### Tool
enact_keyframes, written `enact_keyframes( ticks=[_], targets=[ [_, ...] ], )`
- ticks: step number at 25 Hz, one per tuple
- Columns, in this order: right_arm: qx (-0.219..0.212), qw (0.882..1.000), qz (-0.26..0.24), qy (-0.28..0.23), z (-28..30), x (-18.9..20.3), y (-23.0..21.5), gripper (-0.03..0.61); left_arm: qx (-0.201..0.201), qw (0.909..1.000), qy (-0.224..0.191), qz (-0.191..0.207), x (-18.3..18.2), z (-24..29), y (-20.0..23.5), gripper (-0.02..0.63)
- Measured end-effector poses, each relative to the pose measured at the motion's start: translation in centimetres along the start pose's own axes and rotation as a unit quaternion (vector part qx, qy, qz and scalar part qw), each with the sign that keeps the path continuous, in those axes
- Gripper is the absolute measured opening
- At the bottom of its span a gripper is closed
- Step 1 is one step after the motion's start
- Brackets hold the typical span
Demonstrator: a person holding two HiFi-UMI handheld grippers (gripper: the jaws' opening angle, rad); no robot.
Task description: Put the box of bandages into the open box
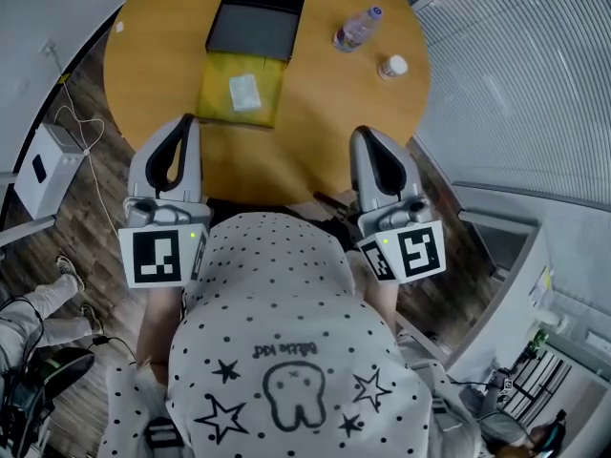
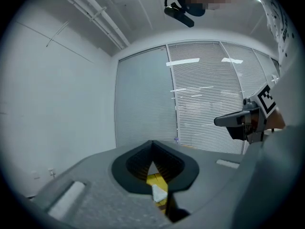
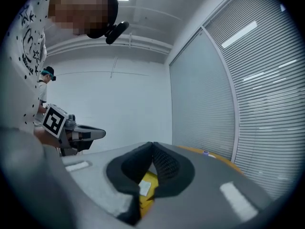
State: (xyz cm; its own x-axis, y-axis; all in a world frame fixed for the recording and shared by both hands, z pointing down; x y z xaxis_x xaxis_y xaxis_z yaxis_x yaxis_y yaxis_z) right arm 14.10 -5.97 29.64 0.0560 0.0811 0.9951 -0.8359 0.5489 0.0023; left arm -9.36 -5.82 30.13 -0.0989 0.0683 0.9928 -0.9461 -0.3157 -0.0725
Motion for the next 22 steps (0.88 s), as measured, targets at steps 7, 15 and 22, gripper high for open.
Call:
enact_keyframes(
  ticks=[7, 15, 22],
  targets=[
    [-0.005, 1.0, 0.001, -0.003, -0.16, -0.11, 0.25, 0.005, -0.002, 1.0, 0.001, 0.006, 0.01, 0.15, -0.1, 0.011],
    [-0.016, 1.0, 0.006, -0.002, 0.19, -0.07, 0.58, 0.005, -0.005, 1.0, 0.002, -0.002, -0.26, 0.49, -0.21, 0.011],
    [-0.02, 1.0, 0.012, 0.002, 0.31, 0.45, 0.78, 0.005, -0.001, 1.0, 0.004, 0.0, -0.37, 0.73, -0.49, 0.011]
  ],
)
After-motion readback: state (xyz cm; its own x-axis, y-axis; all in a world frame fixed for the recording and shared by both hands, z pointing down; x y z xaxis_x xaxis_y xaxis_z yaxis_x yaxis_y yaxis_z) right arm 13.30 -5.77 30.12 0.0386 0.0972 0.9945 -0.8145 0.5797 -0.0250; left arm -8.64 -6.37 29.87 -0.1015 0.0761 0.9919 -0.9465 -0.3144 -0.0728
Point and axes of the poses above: the fingertips, and each gripper's own axes: z forward along the fingers, y to its left, x out of its underside, the point moved 3 cm from there along -z, backward along the fingers
